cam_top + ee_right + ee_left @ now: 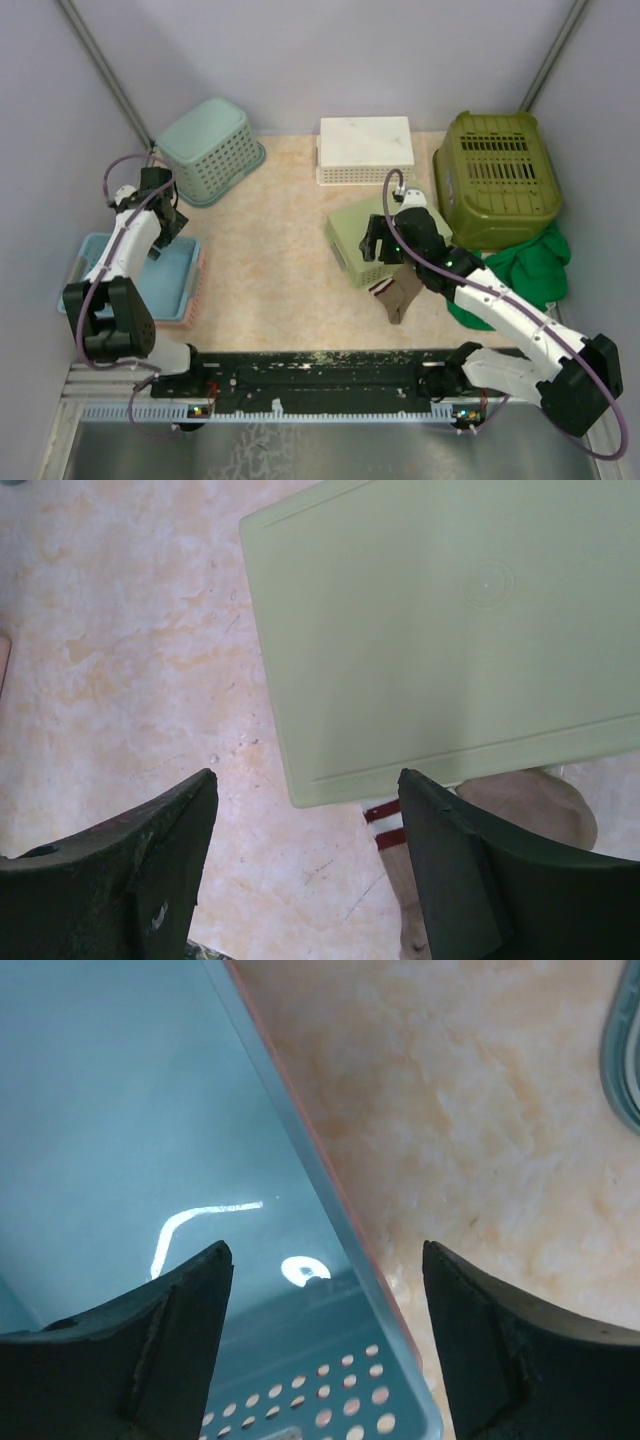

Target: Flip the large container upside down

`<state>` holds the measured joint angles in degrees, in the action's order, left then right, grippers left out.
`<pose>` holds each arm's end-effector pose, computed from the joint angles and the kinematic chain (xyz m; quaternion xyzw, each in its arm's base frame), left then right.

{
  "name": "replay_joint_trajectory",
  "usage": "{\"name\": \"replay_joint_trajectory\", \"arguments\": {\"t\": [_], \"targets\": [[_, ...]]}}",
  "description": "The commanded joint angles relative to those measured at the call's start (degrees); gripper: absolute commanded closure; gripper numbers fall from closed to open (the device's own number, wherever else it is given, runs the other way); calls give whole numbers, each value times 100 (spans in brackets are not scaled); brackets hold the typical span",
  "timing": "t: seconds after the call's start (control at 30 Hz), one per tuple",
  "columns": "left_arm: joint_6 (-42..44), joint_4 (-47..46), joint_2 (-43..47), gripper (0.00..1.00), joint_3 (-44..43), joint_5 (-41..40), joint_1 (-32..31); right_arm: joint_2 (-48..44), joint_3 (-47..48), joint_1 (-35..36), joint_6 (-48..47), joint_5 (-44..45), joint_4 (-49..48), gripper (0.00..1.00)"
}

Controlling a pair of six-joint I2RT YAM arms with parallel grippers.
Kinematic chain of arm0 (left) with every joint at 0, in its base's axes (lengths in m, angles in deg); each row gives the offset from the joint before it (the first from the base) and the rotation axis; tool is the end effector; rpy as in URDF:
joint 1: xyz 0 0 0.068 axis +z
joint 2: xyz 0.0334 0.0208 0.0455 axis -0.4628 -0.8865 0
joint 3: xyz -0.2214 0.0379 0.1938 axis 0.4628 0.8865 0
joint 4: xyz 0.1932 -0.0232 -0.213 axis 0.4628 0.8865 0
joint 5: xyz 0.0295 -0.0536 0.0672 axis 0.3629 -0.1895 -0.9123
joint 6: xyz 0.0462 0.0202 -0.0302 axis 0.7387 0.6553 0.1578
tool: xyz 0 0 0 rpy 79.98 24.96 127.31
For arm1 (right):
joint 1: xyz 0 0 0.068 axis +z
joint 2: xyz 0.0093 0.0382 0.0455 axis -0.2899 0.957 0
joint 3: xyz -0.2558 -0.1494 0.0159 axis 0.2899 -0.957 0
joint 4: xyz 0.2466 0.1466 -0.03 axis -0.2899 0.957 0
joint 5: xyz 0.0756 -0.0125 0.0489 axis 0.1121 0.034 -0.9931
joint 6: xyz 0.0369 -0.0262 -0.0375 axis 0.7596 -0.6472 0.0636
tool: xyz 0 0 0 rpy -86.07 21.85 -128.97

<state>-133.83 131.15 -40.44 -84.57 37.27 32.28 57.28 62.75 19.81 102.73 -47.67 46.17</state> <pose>0.3097 0.0469 0.2748 -0.4616 0.8197 0.1543 0.3019 0.2079 0.1460 0.2964 -0.0205 0.8805 0.1927 0.4327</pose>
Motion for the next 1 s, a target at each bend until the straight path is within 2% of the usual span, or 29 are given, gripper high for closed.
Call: {"name": "replay_joint_trajectory", "arguments": {"t": [0.0,0.2,0.33,0.47,0.67,0.97], "targets": [[-591,444,-462,23,-328,-22,204,-306,-92,-32,-32,199,-54,27],[-611,736,-291,61,-389,620,189,-443,-188,-38,57,248,9,27],[-638,848,369,76,-88,912,-151,-373,-247,-34,83,181,-116,27],[-620,853,1034,98,272,945,-632,-126,-178,-39,88,-1,-281,27],[-360,1194,1577,100,206,694,-771,66,-30,-37,61,-168,-393,27],[482,1896,1834,100,-1356,-366,-1167,-36,-104,-32,117,-122,-339,27]]}}
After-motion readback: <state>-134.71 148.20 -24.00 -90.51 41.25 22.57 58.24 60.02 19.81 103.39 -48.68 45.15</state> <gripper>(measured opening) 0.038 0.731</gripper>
